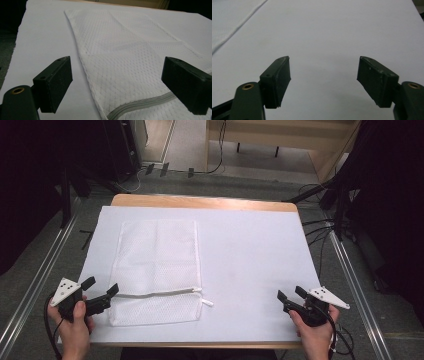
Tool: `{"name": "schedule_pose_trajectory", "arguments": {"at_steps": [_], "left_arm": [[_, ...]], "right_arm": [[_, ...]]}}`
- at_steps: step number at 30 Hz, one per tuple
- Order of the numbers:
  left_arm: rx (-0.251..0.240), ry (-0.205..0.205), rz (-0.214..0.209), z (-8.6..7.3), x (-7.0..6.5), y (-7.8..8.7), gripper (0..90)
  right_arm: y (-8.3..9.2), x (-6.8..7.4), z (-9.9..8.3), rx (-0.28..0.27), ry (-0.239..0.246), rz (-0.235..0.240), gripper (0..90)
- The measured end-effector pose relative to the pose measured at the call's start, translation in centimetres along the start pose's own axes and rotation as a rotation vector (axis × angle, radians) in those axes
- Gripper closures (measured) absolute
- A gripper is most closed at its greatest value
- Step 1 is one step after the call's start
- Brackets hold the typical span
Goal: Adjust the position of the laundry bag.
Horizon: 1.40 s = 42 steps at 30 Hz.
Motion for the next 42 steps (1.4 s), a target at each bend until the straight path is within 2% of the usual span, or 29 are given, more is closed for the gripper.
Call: {"name": "schedule_pose_trajectory", "arguments": {"at_steps": [1,2,3,5,6,7,8,9,10,11,12,14,15,19,20,22,23,24,26,27,30,36,39,42], "left_arm": [[-0.001,0.002,0.003,0.0,0.1,0.0,10.0],[-0.001,0.002,0.003,0.0,0.1,0.0,10.0],[-0.007,0.011,0.002,0.0,0.1,0.0,10.0],[-0.009,0.001,0.001,0.0,0.0,0.2,10.0],[-0.009,0.001,0.001,0.0,0.0,0.2,10.0],[-0.009,-0.004,-0.001,-0.1,0.0,0.3,10.0],[-0.009,-0.004,-0.001,-0.1,0.0,0.3,10.0],[-0.007,-0.002,-0.003,-0.2,-0.1,0.4,10.0],[-0.006,0.001,-0.005,-0.4,-0.2,0.5,10.0],[-0.004,0.001,-0.005,-0.4,-0.2,0.5,10.0],[-0.004,0.001,-0.005,-0.4,-0.2,0.5,10.0],[-0.006,0.0,0.0,-0.4,-0.2,0.6,10.0],[-0.011,0.002,-0.002,-0.3,-0.2,0.6,10.0],[-0.009,-0.009,0.0,-0.2,-0.3,0.4,10.4],[-0.007,-0.01,0.002,-0.1,-0.3,0.4,10.4],[-0.008,-0.008,0.0,-0.2,-0.3,0.4,13.3],[-0.008,-0.008,0.0,-0.2,-0.3,0.4,13.3],[-0.007,-0.008,0.0,-0.2,-0.3,0.5,13.3],[-0.012,-0.004,-0.003,-0.1,-0.3,0.5,13.3],[-0.012,-0.003,-0.004,-0.1,-0.3,0.5,13.3],[-0.012,-0.007,-0.009,-0.1,-0.4,0.6,13.3],[-0.013,-0.011,-0.01,-0.1,-0.5,0.5,13.3],[-0.014,-0.011,-0.012,-0.1,-0.5,0.5,13.3],[-0.014,-0.01,-0.014,-0.1,-0.4,0.6,13.3]], "right_arm": [[-0.1,0.7,0.1,0.0,0.016,0.015,29.5],[-0.1,0.7,0.1,0.0,0.016,0.015,29.5],[-0.3,2.2,0.5,-0.008,0.039,0.02,31.5],[-0.7,4.0,1.0,-0.022,0.055,0.033,33.9],[-0.7,4.0,1.0,-0.022,0.055,0.033,33.9],[-1.4,5.9,1.2,-0.035,0.087,0.053,37.3],[-1.8,6.8,1.2,-0.041,0.097,0.077,40.8],[-1.8,6.8,1.2,-0.041,0.097,0.077,40.8],[-2.8,8.9,1.3,-0.042,0.103,0.113,42.9],[-3.3,9.9,1.4,-0.037,0.107,0.126,44.7],[-3.3,9.9,1.4,-0.037,0.107,0.126,44.7],[-4.5,11.9,1.5,-0.007,0.109,0.17,47.1],[-5.9,13.6,1.5,0.014,0.123,0.178,48.9],[-8.9,16.0,1.4,0.065,0.133,0.179,54.4],[-8.9,16.0,1.4,0.065,0.133,0.179,54.4],[-11.0,17.4,1.1,0.112,0.139,0.192,58.1],[-11.0,17.4,1.1,0.112,0.139,0.192,58.1],[-12.3,18.1,1.0,0.146,0.131,0.201,61.8],[-12.9,18.3,1.0,0.157,0.124,0.2,63.0],[-14.1,18.8,1.1,0.173,0.109,0.183,64.1],[-15.6,19.4,1.3,0.182,0.097,0.162,65.2],[-17.7,20.4,1.6,0.223,0.073,0.14,65.7],[-18.4,20.8,1.7,0.239,0.045,0.128,64.1],[-19.1,21.3,1.3,0.261,0.055,0.112,63.8]]}}
Point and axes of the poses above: each handheld gripper's, and its own axes: y roughly backward along the jaws, z roughly out of its top, x roughly to its left, the point moved 3 cm from there along -y, roughly forward along the jaws, and after that the axes turned 13 degrees about -y, right-handed, at the moved point
